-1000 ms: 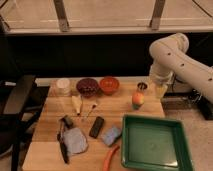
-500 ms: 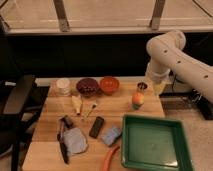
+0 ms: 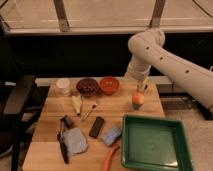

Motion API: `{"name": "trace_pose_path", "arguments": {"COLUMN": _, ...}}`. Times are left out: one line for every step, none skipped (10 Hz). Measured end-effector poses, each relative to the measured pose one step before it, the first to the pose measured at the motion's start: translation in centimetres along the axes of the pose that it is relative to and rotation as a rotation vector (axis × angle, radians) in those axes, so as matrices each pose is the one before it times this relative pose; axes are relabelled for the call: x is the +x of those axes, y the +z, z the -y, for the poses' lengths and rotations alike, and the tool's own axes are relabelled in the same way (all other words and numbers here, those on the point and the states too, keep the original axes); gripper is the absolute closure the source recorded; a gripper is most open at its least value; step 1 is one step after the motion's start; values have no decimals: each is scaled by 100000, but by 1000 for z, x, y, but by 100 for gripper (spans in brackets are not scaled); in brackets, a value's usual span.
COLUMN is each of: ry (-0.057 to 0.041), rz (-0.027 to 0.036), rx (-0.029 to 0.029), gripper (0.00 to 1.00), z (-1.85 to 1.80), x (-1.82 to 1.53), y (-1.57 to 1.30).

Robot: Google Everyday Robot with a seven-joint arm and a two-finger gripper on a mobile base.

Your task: Place banana in red bowl

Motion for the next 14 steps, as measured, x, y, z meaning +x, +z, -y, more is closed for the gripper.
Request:
{"name": "trace_pose_path", "arguments": {"ry": -7031, "rz": 3314, "rx": 2242, "gripper": 39, "z": 1707, "x": -992, "y": 580}}
{"name": "trace_pose_path", "arguments": {"ry": -6242, "rz": 3275, "rx": 2401, "gripper": 39, "z": 1627, "x": -884, "y": 674}}
{"name": "trace_pose_path", "arguments": {"ry": -5144, "rz": 2781, "rx": 2397, "gripper": 39, "z": 1399, "x": -639, "y": 701}}
{"name": "trace_pose_path", "arguments": {"ry": -5876, "rz": 3963, "rx": 3711, "gripper": 39, "z": 1786, "x": -695, "y": 1255}}
{"name": "trace_pose_path", "arguments": {"ry": -4555, "rz": 2999, "rx": 3529, "gripper": 39, "z": 1444, "x": -391, "y": 1417}}
{"name": "trace_pose_path", "arguments": {"ry": -1478, "rz": 1081, "rx": 1450, "gripper": 39, "z": 471, "x": -130, "y": 775}}
{"name": "trace_pose_path", "arguments": {"ry": -40, "rz": -78, "rx": 323, "gripper": 39, "z": 43, "x": 30, "y": -33}}
{"name": "trace_pose_path", "arguments": {"ry": 208, "rz": -81, "rx": -42, "gripper": 39, "z": -141, "x": 37, "y": -11}}
{"name": "trace_pose_path", "arguments": {"ry": -21, "rz": -14, "rx": 20, "gripper": 39, "z": 21, "x": -1, "y": -7}}
{"name": "trace_pose_path", "arguments": {"ry": -29, "rz": 25, "rx": -13, "gripper": 39, "z": 11, "x": -8, "y": 15}}
{"name": "trace_pose_path", "arguments": {"ry": -367, "rz": 154, "rx": 147, "gripper": 39, "z": 83, "x": 11, "y": 53}}
{"name": "trace_pose_path", "arguments": {"ry": -1324, "rz": 177, "rx": 385, "gripper": 39, "z": 109, "x": 151, "y": 203}}
{"name": "trace_pose_path", "arguments": {"ry": -1995, "rz": 364, "rx": 779, "gripper": 39, "z": 445, "x": 295, "y": 572}}
{"name": "trace_pose_path", "arguments": {"ry": -3874, "rz": 280, "rx": 1660, "gripper": 39, "z": 1346, "x": 339, "y": 1123}}
